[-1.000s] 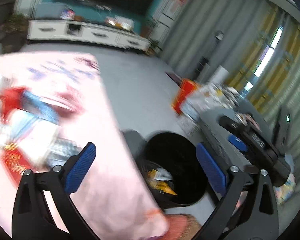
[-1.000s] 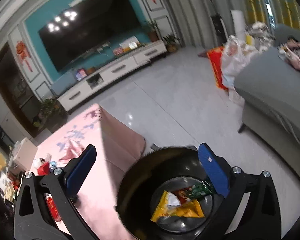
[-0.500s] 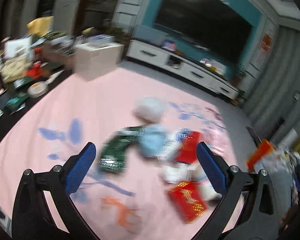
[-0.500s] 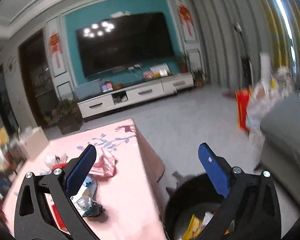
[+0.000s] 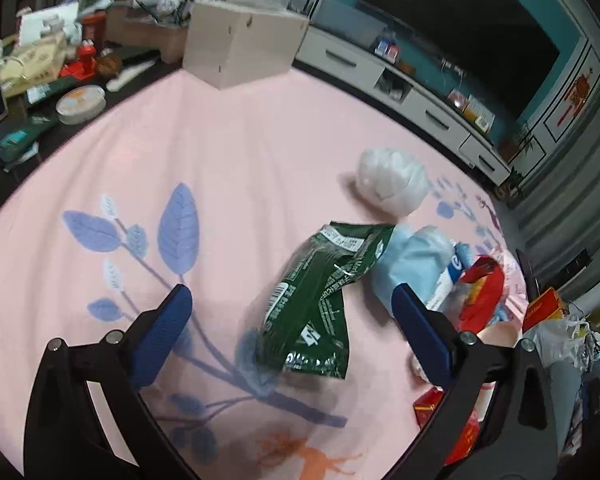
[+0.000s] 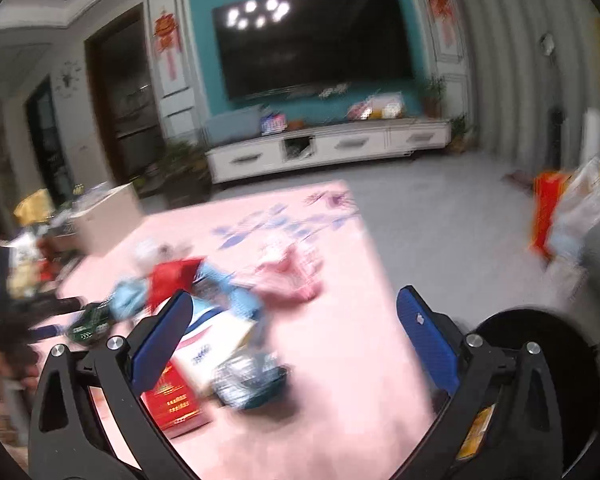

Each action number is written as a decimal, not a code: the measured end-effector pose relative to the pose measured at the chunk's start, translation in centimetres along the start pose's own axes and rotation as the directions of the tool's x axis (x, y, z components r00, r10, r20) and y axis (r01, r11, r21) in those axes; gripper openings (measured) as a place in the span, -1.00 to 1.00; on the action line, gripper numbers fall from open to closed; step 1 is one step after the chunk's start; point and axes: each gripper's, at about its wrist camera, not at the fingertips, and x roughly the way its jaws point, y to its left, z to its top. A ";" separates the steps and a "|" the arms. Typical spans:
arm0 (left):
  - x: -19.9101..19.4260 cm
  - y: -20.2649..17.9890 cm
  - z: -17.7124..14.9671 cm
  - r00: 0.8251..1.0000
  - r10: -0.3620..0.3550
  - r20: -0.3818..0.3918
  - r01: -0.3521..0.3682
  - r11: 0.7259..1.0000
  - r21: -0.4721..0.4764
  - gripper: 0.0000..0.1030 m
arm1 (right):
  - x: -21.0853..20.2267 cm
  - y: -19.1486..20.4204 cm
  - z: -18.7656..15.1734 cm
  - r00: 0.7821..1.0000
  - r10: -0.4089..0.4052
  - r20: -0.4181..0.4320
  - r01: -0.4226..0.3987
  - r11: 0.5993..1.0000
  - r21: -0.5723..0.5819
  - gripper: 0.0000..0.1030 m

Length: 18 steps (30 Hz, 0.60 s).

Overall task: Collect trash
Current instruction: 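Return both grippers to the table and grasp the green snack bag with the left, then grasp the silver-grey plastic bag with the right gripper while the left lifts the green bag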

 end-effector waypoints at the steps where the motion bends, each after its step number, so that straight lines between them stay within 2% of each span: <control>1: 0.5 0.0 -0.1 1.000 -0.007 -0.013 0.007 1.000 -0.015 0.88 | 0.8 0.0 -0.1 0.998 0.036 -0.044 -0.036 0.999 0.012 0.94; 3: 1.5 0.0 -0.2 0.999 -0.024 -0.043 0.022 0.999 -0.039 0.72 | 2.0 0.1 -0.4 0.992 0.064 -0.111 -0.061 0.998 0.024 0.94; 5: 2.0 -0.2 -0.4 0.998 -0.019 -0.060 0.016 0.999 -0.048 0.46 | 3.2 0.7 -0.9 0.983 0.051 -0.175 -0.051 0.999 0.005 0.93; 7: 2.5 -0.2 -0.5 0.998 -0.011 -0.070 0.008 0.999 -0.049 0.34 | 4.1 1.3 -1.6 0.974 0.048 -0.222 -0.050 0.999 -0.007 0.91; 9: 2.6 -0.5 -0.6 0.998 -0.003 -0.061 0.001 0.999 -0.044 0.31 | 4.8 1.9 -2.6 0.961 0.054 -0.270 -0.056 0.998 -0.001 0.75; 11: 2.7 -0.7 -0.9 0.998 0.018 -0.052 -0.019 0.999 -0.031 0.04 | 5.6 1.8 -3.4 0.953 0.042 -0.301 -0.043 0.999 0.004 0.63; 15: 2.9 -1.1 -1.1 0.998 0.037 -0.045 -0.037 0.999 -0.004 -0.23 | 6.7 2.0 -4.2 0.940 0.025 -0.341 -0.033 0.999 -0.016 0.24; 18: 2.9 -0.7 -0.9 0.998 0.039 -0.046 -0.040 0.999 -0.017 -0.35 | 6.7 1.9 -4.4 0.940 0.028 -0.341 -0.032 0.999 -0.007 0.17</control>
